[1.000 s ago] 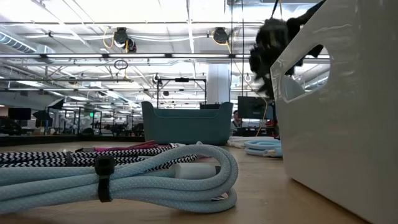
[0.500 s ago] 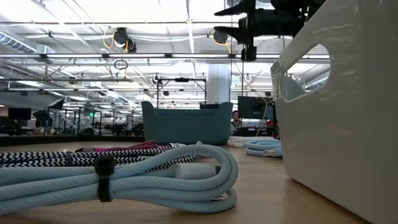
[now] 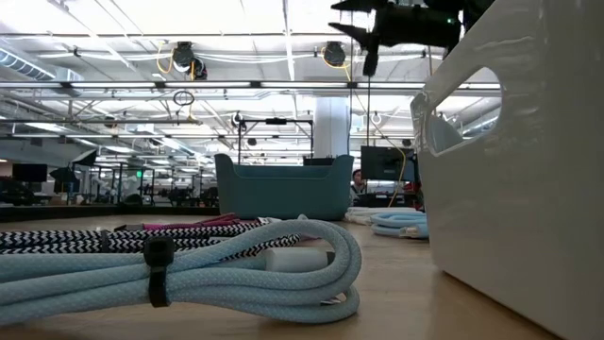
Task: Pick & Place USB Port
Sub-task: Put the white HDMI cable into the blue bin
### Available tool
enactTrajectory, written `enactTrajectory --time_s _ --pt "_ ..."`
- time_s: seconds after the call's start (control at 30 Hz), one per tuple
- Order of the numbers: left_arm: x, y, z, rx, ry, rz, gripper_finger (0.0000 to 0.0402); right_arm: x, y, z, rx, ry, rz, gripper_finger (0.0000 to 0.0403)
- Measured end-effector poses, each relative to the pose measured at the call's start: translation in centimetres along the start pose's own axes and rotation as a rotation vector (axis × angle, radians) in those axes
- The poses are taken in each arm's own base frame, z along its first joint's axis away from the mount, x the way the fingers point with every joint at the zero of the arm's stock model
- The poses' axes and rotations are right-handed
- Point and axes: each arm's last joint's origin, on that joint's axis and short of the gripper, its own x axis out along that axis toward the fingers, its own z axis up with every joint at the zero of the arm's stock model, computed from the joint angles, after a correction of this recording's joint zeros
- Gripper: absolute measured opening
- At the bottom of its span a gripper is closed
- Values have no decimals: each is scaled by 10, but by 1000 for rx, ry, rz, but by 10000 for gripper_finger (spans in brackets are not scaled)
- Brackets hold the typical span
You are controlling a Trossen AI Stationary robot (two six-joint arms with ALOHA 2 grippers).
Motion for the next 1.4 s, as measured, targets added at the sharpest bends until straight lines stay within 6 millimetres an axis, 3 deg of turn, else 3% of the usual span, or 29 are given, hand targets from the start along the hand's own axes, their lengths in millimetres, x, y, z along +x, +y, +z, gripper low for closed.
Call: enactTrajectory --time_s 0.1,0.23,0.4,0.5,0.63,0.9,1.1,1.4 --pt "1 2 0 16 8 14 129 -5 4 17 -38 -123 38 118" --pt "3 9 0 83 52 53 129 -13 -8 52 -121 -177 -132 118" --pt "11 25 7 172 160 124 129 -18 -10 98 -321 -50 -486 118" --pt "14 35 12 211 216 154 129 -18 -5 106 -439 113 -712 118" --pt "10 44 16 308 243 189 129 -14 -3 91 -538 328 -1020 119" --pt "7 50 22 389 230 206 129 -14 -37 27 -527 696 -1390 151" --pt "7 51 25 387 201 220 129 -4 -64 -6 -578 785 -1537 207" --pt "7 51 25 384 185 231 129 10 -99 -27 -576 799 -1599 271"
